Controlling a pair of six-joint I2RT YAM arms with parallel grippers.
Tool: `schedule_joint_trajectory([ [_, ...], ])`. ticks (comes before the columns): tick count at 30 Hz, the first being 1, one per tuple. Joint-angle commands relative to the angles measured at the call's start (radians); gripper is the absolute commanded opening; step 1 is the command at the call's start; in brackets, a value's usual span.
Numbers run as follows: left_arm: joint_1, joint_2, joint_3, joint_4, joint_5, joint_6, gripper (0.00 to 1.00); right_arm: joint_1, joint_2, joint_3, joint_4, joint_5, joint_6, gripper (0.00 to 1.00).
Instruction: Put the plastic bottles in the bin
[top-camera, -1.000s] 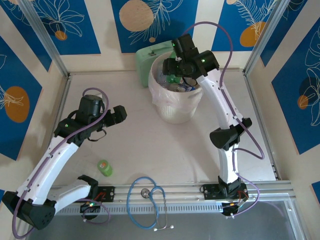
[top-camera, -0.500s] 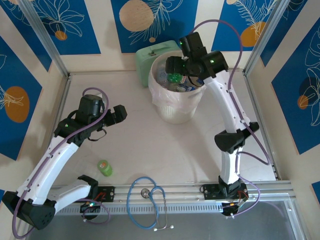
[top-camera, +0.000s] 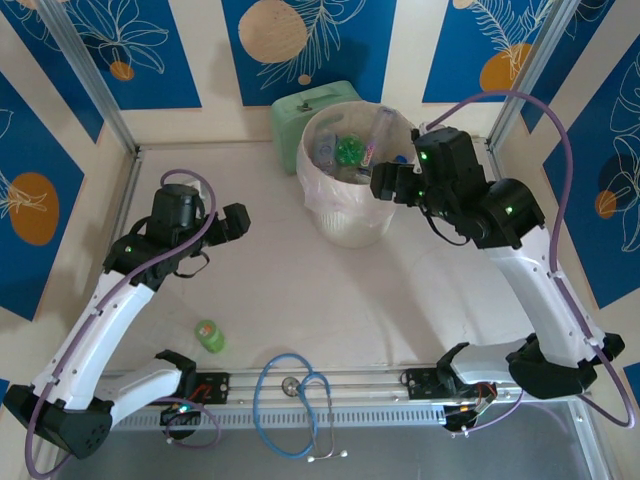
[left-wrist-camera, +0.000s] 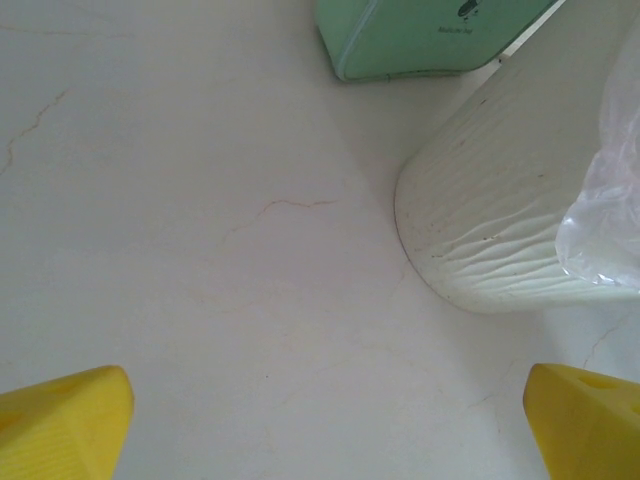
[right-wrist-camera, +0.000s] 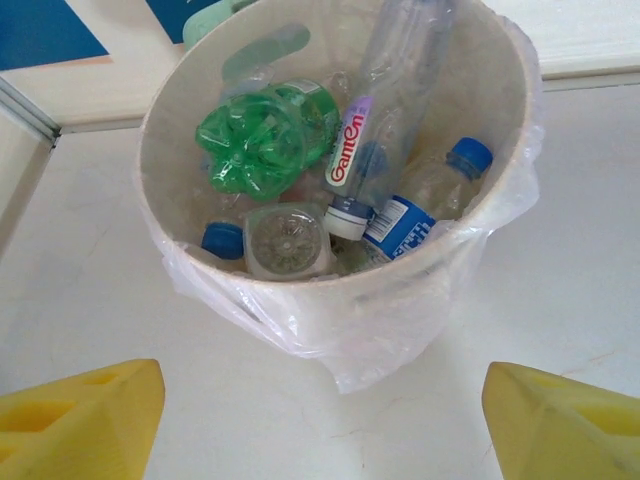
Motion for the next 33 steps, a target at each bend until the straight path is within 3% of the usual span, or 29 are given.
schedule_joint_trajectory([
  [1, 0.014, 0.004, 0.021, 0.011, -0.017, 0.019, 1.0, -0.013, 0.09, 0.08, 0.035, 0.01, -0.019, 0.82],
  [5, 0.016, -0.011, 0.009, 0.005, -0.025, 0.012, 1.0, -0.034, 0.263, 0.256, 0.032, 0.008, -0.075, 0.8],
  [15, 0.027, -0.037, -0.012, -0.028, -0.027, 0.023, 1.0, -0.056, 0.683, 0.662, -0.091, 0.141, -0.135, 0.79],
  [24, 0.034, -0.037, -0.033, -0.035, -0.02, 0.02, 1.0, -0.072, 0.512, 0.336, 0.038, 0.148, -0.092, 0.77],
  [33, 0.042, -0.035, -0.02, -0.021, -0.062, 0.044, 1.0, -0.03, 0.322, 0.289, 0.094, 0.069, -0.118, 0.88],
])
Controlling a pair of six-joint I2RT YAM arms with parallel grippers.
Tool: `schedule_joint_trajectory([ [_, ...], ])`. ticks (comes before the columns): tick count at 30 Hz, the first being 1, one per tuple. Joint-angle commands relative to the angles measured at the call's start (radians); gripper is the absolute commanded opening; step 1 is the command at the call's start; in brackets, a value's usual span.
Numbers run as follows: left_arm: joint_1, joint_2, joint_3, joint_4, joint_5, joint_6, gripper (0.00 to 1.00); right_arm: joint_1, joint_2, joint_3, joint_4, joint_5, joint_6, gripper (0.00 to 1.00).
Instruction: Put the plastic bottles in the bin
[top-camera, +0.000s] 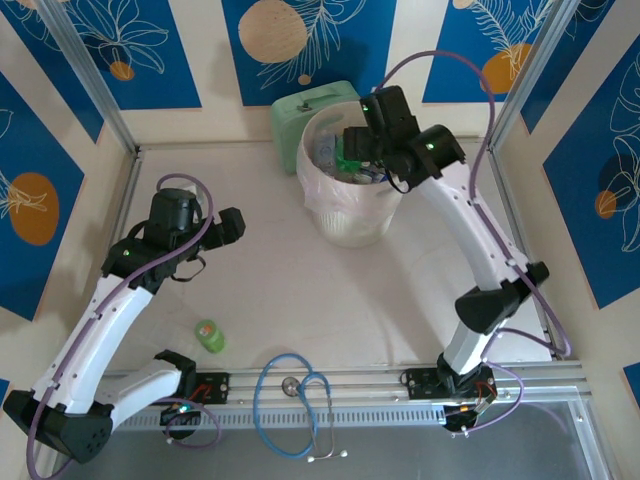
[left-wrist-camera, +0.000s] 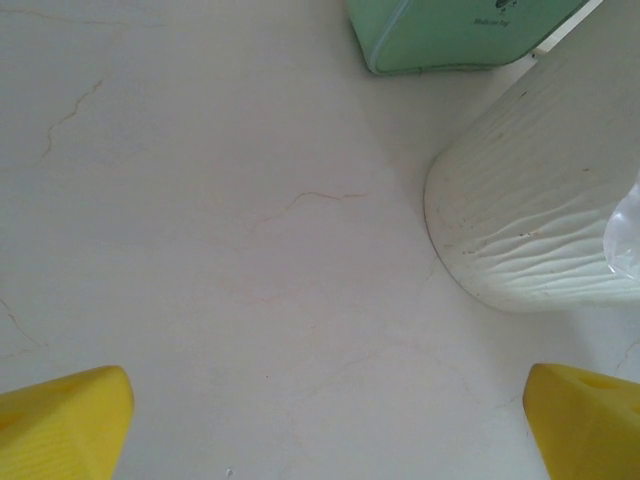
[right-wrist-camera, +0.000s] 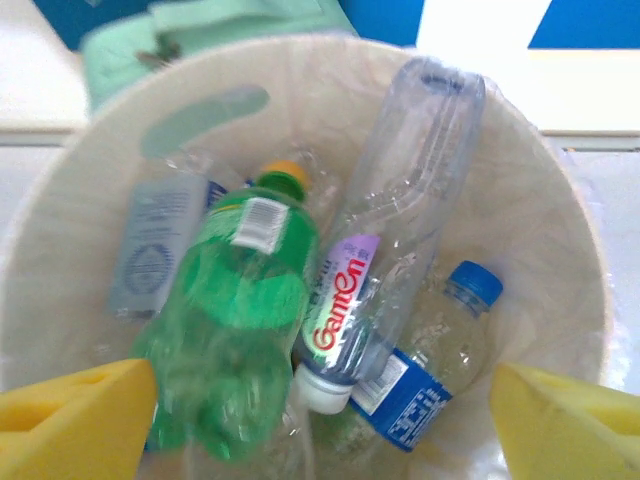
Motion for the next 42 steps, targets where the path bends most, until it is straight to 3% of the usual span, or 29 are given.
schedule_joint_trajectory([
  [1, 0.02, -0.013, 0.012, 0.009, -0.062, 0.04, 1.0, 0.012, -0.102, -0.02, 0.029, -0.026, 0.011, 0.88],
  [5, 0.02, -0.042, -0.021, 0.065, -0.237, 0.072, 1.0, 0.022, -0.312, -0.288, 0.157, 0.079, 0.048, 0.9],
  [8, 0.024, -0.079, -0.105, 0.161, -0.453, 0.135, 1.0, 0.003, -0.534, -0.614, 0.321, 0.163, 0.094, 1.0],
  [12, 0.046, -0.062, -0.246, 0.381, -0.614, 0.376, 1.0, -0.082, -0.83, -1.06, 0.547, 0.219, 0.234, 0.99],
  [16, 0.094, 0.024, -0.4, 0.616, -0.726, 0.514, 1.0, -0.173, -1.074, -1.431, 0.706, 0.287, 0.157, 0.99],
  [19, 0.175, 0.057, -0.491, 0.748, -0.666, 0.525, 1.0, -0.198, -1.064, -1.555, 0.616, 0.459, 0.215, 0.99],
  [24, 0.32, 0.11, -0.612, 0.944, -0.507, 0.502, 0.97, -0.177, -0.88, -1.654, 0.506, 0.639, 0.451, 0.99],
  [27, 0.376, 0.15, -0.709, 1.178, -0.418, 0.515, 1.0, -0.151, -0.72, -1.712, 0.714, 0.708, 0.39, 0.99],
  [30, 0.409, 0.184, -0.758, 1.32, -0.37, 0.502, 0.9, -0.127, -0.563, -1.658, 0.814, 0.766, 0.367, 0.99],
  [32, 0.415, 0.19, -0.788, 1.387, -0.367, 0.49, 0.85, -0.153, -0.479, -1.625, 0.912, 0.745, 0.33, 0.99],
  [35, 0.415, 0.168, -0.806, 1.4, -0.36, 0.495, 0.9, -0.189, -0.412, -1.654, 1.273, 0.545, -0.031, 0.99],
  [39, 0.413, 0.068, -0.814, 1.351, -0.362, 0.523, 1.0, -0.176, -0.482, -1.641, 1.257, 0.396, -0.115, 0.99],
  [42, 0.414, 0.021, -0.814, 1.348, -0.371, 0.601, 1.0, -0.287, -0.622, -1.691, 1.251, 0.184, -0.124, 0.99],
])
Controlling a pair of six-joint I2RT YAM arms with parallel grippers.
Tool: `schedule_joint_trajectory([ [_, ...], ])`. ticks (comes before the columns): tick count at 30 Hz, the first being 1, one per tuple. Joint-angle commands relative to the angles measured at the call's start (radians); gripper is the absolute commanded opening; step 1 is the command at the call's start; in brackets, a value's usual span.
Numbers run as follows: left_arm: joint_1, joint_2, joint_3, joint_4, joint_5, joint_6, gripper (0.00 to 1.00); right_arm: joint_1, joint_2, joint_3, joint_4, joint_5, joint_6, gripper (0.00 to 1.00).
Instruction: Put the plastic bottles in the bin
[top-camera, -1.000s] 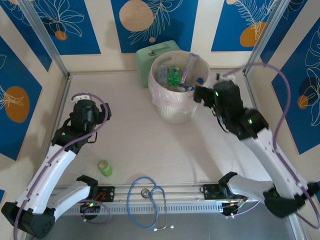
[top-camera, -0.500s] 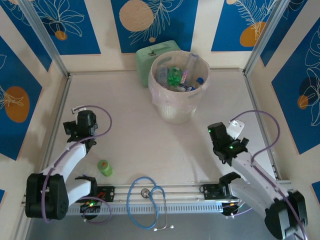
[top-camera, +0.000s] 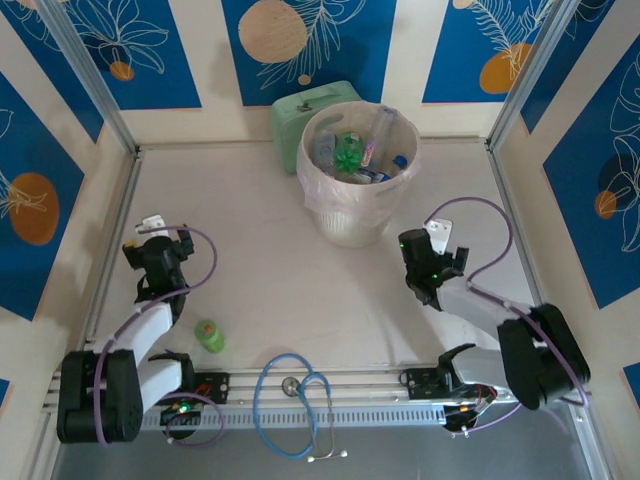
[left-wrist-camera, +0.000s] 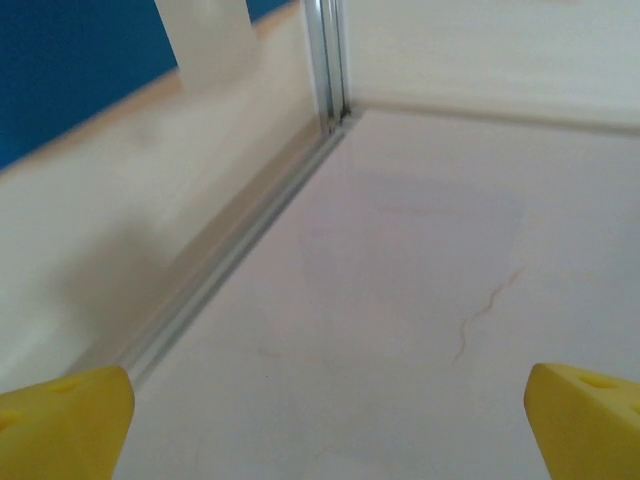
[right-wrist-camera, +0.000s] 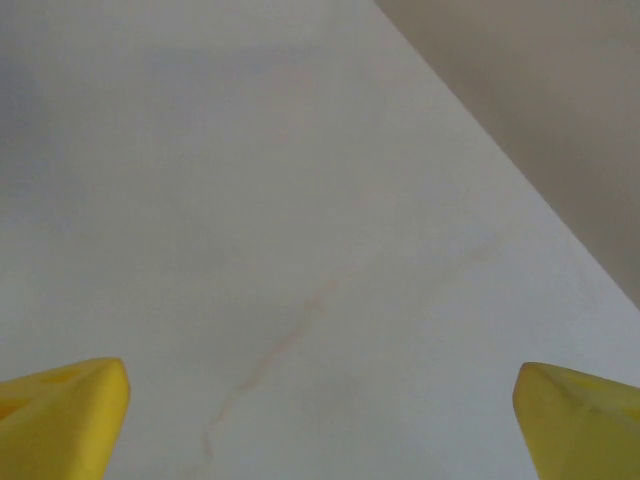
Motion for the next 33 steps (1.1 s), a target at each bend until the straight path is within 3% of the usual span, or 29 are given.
schedule_joint_trajectory([
  [1, 0.011, -0.032, -0.01, 0.055, 0.002, 0.075, 1.0, -0.12, -0.15, -0.05, 0.111, -0.238, -0.088, 0.99],
  [4, 0.015, 0.024, -0.011, 0.102, 0.064, 0.027, 1.0, -0.209, -0.214, -0.154, 0.306, -0.336, -0.181, 0.99],
  [6, 0.015, 0.076, -0.002, 0.129, 0.144, -0.022, 1.0, -0.266, -0.194, -0.188, 0.366, -0.408, -0.154, 0.99],
  [10, 0.012, 0.151, -0.007, 0.228, 0.124, -0.02, 1.0, -0.246, -0.025, -0.186, 0.55, -0.454, -0.223, 0.99],
  [16, 0.004, 0.024, -0.019, 0.166, 0.102, -0.001, 1.0, -0.239, 0.203, -0.132, 0.752, -0.618, -0.285, 0.99],
  [19, -0.061, -0.043, -0.053, 0.165, 0.162, 0.002, 1.0, -0.268, 0.313, -0.092, 0.791, -0.681, -0.275, 0.99],
  [20, -0.088, -0.019, -0.056, 0.183, 0.188, 0.039, 1.0, -0.313, 0.289, -0.077, 0.699, -0.753, -0.242, 0.99],
  [22, -0.115, 0.108, -0.043, 0.237, 0.21, 0.085, 1.0, -0.358, 0.359, -0.101, 0.836, -0.774, -0.193, 0.99],
  [24, -0.12, 0.239, -0.027, 0.318, 0.228, 0.073, 1.0, -0.357, 0.327, -0.066, 0.701, -0.795, -0.201, 0.99],
  [25, -0.127, 0.276, -0.018, 0.327, 0.23, 0.08, 1.0, -0.352, 0.345, -0.074, 0.761, -0.784, -0.207, 0.99],
  [30, -0.136, 0.525, -0.011, 0.546, 0.25, 0.097, 1.0, -0.345, 0.337, -0.067, 0.726, -0.76, -0.205, 0.99],
  [31, -0.139, 0.545, 0.003, 0.543, 0.248, 0.11, 1.0, -0.343, 0.342, -0.072, 0.746, -0.758, -0.208, 0.99],
  [32, -0.137, 0.507, 0.039, 0.398, 0.27, 0.093, 1.0, -0.342, 0.337, -0.071, 0.733, -0.757, -0.207, 0.99],
  [33, -0.129, 0.51, 0.042, 0.405, 0.28, 0.086, 1.0, -0.344, 0.338, -0.07, 0.739, -0.759, -0.208, 0.99],
])
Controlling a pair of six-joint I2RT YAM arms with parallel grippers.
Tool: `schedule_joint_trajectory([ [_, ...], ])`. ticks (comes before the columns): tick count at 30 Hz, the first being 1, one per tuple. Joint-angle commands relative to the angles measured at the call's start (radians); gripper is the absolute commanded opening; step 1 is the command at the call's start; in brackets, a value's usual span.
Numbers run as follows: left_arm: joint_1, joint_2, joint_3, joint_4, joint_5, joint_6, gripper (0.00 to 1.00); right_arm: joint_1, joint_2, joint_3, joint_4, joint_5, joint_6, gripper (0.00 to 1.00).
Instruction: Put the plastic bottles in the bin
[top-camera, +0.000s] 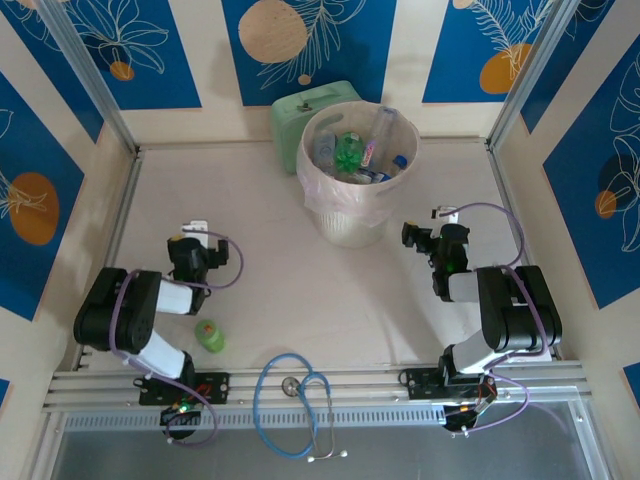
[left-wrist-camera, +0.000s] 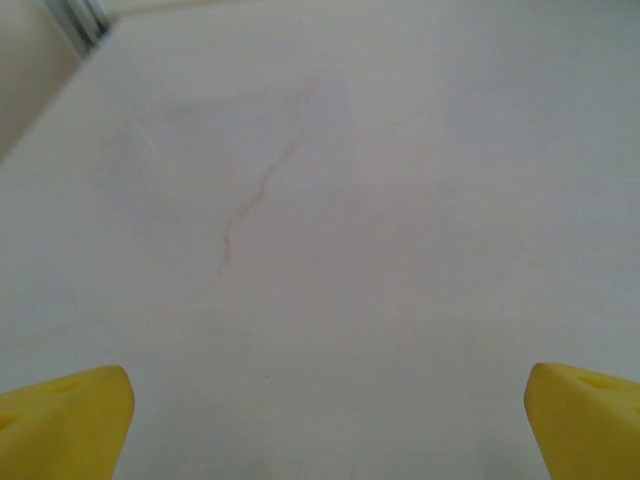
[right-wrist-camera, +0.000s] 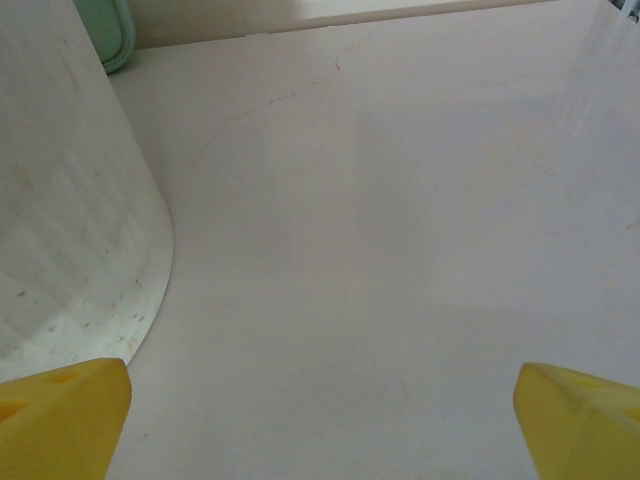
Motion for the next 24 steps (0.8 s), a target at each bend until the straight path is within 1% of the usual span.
schedule_joint_trajectory([
  [1, 0.002, 0.01, 0.039, 0.099, 0.048, 0.015, 1.0, 0.005, 0.004, 0.021, 0.028, -0.018, 0.01, 0.99],
  [3, 0.013, -0.004, 0.047, 0.055, 0.066, -0.002, 1.0, 0.005, 0.003, 0.021, 0.026, -0.018, 0.01, 0.99],
  [4, 0.017, 0.005, 0.044, 0.077, 0.069, 0.004, 1.0, 0.005, 0.003, 0.021, 0.024, -0.018, 0.01, 0.99],
  [10, 0.007, -0.001, 0.038, 0.082, 0.048, 0.012, 1.0, 0.004, 0.003, 0.023, 0.021, -0.02, 0.012, 0.99],
  [17, 0.005, -0.001, 0.04, 0.078, 0.049, 0.013, 1.0, 0.004, 0.006, 0.027, 0.017, -0.02, 0.011, 0.99],
  [19, 0.006, 0.0, 0.042, 0.074, 0.05, 0.012, 1.0, -0.01, 0.007, 0.039, -0.008, -0.05, 0.017, 0.99],
  [24, 0.005, -0.002, 0.039, 0.081, 0.061, 0.016, 1.0, -0.001, 0.001, 0.024, 0.017, -0.045, 0.007, 0.99],
])
